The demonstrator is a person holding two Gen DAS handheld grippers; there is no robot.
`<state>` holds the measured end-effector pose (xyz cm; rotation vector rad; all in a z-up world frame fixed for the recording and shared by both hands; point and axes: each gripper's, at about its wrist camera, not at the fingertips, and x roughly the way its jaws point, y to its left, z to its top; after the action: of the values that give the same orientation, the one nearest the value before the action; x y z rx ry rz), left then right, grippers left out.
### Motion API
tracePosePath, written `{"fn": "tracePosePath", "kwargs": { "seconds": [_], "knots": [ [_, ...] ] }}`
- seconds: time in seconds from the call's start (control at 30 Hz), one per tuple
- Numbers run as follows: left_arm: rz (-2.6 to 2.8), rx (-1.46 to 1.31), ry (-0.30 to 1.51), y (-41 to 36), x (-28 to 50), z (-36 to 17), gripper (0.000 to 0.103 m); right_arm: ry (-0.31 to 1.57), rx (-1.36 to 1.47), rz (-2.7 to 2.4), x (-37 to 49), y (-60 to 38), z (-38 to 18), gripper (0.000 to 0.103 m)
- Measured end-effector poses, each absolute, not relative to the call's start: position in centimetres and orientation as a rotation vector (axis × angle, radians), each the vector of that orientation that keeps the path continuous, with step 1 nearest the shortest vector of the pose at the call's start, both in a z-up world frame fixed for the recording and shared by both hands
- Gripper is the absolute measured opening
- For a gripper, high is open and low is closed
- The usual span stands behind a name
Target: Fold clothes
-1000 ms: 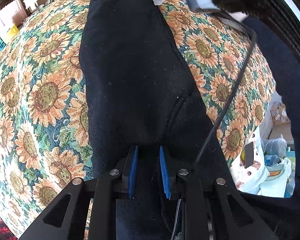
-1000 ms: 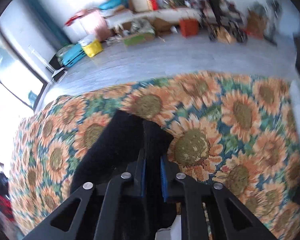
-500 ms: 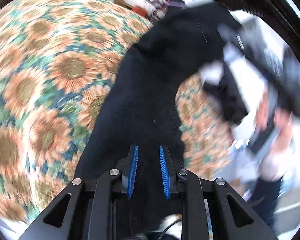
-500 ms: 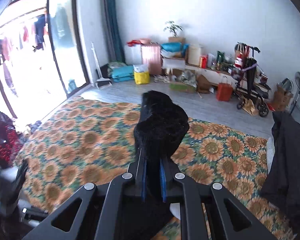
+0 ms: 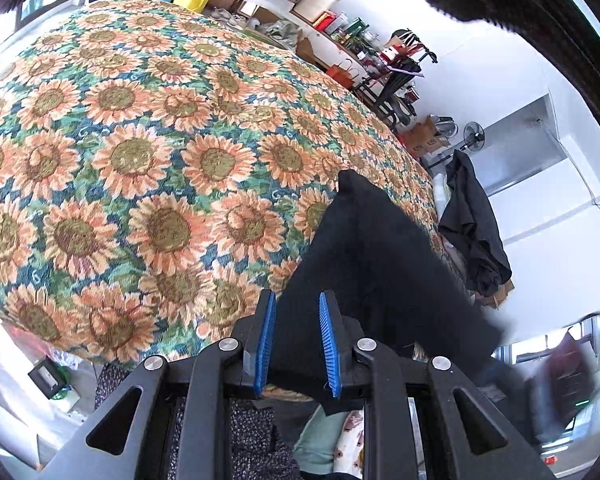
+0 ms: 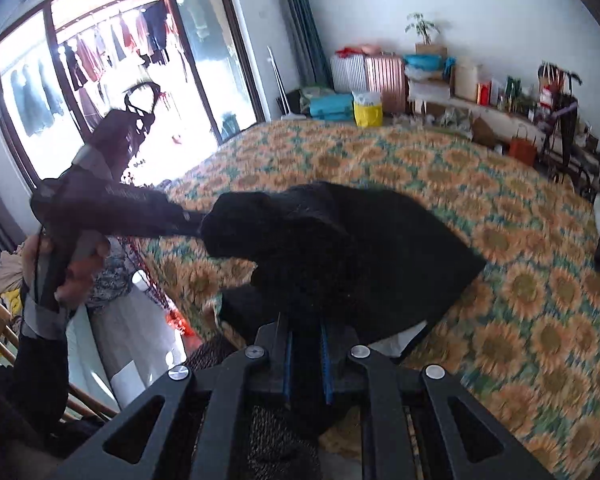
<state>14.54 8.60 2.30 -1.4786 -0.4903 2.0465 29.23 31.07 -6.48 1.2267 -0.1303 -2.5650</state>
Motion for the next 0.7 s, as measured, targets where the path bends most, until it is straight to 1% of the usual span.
{"fn": "tracePosePath", "kwargs": {
  "seconds": [0.07, 0.17, 0.37, 0.43, 0.5, 0.6, 0.67, 0.7],
  "knots": [
    [2.045, -1.469, -0.476, 8.9, 14.8, 2.8, 0.023, -0.157, 1.257, -2.549, 29.2, 30.8, -8.3, 0.013],
    [2.044, -1.443, -0.455, 9.7, 15.0, 3.5, 0.023, -0.187, 1.227, -2.547, 29.2, 30.5, -8.7, 0.013],
    [2.048, -1.372, -0.403, 11.3, 15.4, 5.6, 0.023, -0.17, 1.112, -2.587, 30.5, 30.8, -5.7, 0.013],
    [2.033, -1.364, -0.399, 11.9, 15.4, 5.9, 0.023, -0.147, 1.113, -2.577, 31.2, 30.6, -5.0, 0.013],
    [2.017, -1.366, -0.394, 12.5, 15.3, 5.9, 0.023, -0.088, 1.153, -2.552, 31.5, 29.6, -6.0, 0.013],
    [2.0, -1.38, -0.37, 13.9, 15.3, 5.7, 0.023, -0.062, 1.245, -2.501, 31.0, 28.6, -8.7, 0.013],
    [1.984, -1.385, -0.343, 15.1, 15.4, 5.7, 0.023, -0.078, 1.268, -2.49, 30.7, 28.6, -9.9, 0.016],
    [1.974, -1.385, -0.322, 15.8, 15.5, 5.7, 0.023, -0.09, 1.276, -2.488, 30.6, 28.5, -10.2, 0.02]
  ]
}}
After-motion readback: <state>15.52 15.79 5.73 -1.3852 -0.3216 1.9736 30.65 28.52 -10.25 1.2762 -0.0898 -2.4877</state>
